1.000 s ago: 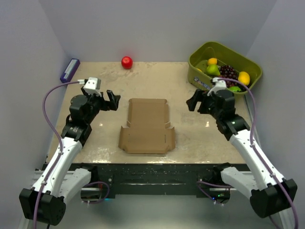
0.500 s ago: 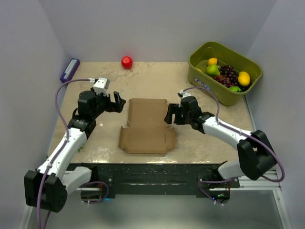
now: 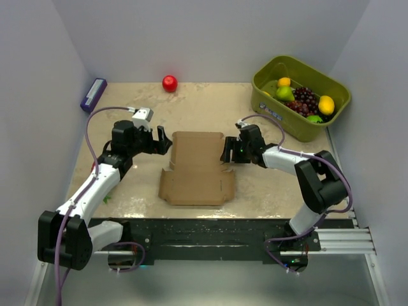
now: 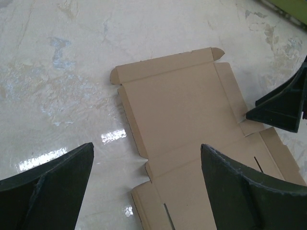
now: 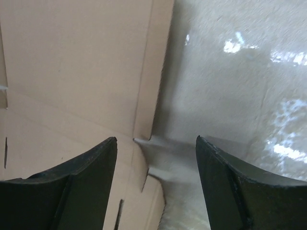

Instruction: Fold the paper box

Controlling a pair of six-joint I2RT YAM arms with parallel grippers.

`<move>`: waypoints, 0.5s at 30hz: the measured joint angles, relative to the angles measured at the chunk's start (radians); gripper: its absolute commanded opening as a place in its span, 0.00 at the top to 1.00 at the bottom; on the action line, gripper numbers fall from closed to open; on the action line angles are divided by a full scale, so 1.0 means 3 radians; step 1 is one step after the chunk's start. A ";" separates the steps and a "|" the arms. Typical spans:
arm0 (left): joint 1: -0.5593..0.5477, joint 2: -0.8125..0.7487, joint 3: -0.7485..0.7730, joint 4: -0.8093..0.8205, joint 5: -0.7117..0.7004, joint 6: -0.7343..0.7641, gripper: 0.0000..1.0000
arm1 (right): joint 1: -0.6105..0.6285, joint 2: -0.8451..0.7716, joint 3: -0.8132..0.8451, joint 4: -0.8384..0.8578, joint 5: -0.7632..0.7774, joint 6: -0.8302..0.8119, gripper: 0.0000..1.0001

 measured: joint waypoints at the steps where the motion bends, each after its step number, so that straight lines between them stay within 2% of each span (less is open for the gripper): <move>1: 0.0000 0.0000 0.0000 0.0000 0.0000 -0.0001 0.03 | -0.0050 0.0052 0.0034 0.0017 -0.0060 -0.0015 0.32; 4: 0.0000 0.0010 0.0001 -0.0004 0.0001 -0.0006 0.03 | -0.0136 0.0165 0.0123 0.0076 -0.0167 -0.0046 0.39; 10: 0.0000 0.0062 0.0022 -0.0052 0.0009 -0.0009 0.03 | -0.0301 0.0299 0.0172 0.0226 -0.0454 -0.0052 0.42; 15: 0.0000 0.0064 0.0023 -0.0052 0.0047 -0.0010 0.03 | -0.0392 0.0425 0.0173 0.0456 -0.0683 0.0001 0.48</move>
